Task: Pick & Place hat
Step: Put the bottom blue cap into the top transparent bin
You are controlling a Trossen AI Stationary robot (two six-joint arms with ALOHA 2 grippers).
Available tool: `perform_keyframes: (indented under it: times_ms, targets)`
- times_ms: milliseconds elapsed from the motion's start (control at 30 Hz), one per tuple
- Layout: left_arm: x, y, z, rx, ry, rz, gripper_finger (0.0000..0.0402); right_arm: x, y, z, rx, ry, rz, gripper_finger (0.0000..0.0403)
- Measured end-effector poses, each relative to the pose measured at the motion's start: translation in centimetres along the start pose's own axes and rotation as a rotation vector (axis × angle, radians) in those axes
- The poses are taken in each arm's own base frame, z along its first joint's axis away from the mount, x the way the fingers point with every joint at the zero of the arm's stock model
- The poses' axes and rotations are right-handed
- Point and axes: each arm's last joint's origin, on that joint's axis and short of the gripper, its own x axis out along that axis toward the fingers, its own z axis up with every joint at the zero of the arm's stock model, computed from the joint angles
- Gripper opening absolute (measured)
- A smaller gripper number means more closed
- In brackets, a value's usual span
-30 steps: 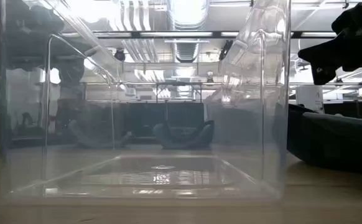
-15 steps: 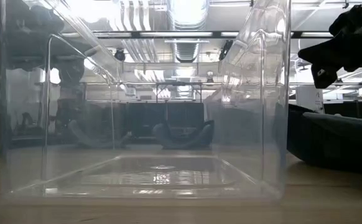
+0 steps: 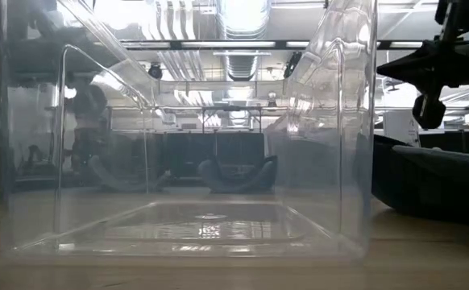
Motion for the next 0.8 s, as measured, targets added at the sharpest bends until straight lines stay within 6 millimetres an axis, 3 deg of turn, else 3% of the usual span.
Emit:
perform_keyframes:
  times_ms: [200, 400, 567, 700, 800]
  targets:
    - [0.0, 0.0, 0.1, -0.127, -0.015, 0.005, 0.0000, 0.0, 0.4, 0.4, 0.211, -0.041, 0.042, 0.0011]
    - [0.0, 0.0, 0.1, -0.142, -0.016, 0.005, 0.0000, 0.4, 1.5, 0.9, 0.279, -0.028, 0.064, 0.0053]
    - [0.0, 0.0, 0.2, -0.202, -0.035, 0.008, 0.0000, 1.6, 4.4, 2.2, 0.258, 0.011, 0.053, 0.0111]
    - [0.0, 0.0, 0.3, -0.341, -0.082, 0.024, 0.0000, 3.5, 7.1, 3.0, 0.164, 0.087, 0.004, 0.0158]
    - [0.0, 0.1, 0.5, -0.444, -0.141, 0.049, 0.0000, 5.0, 8.9, 3.4, 0.194, 0.167, -0.053, 0.0184]
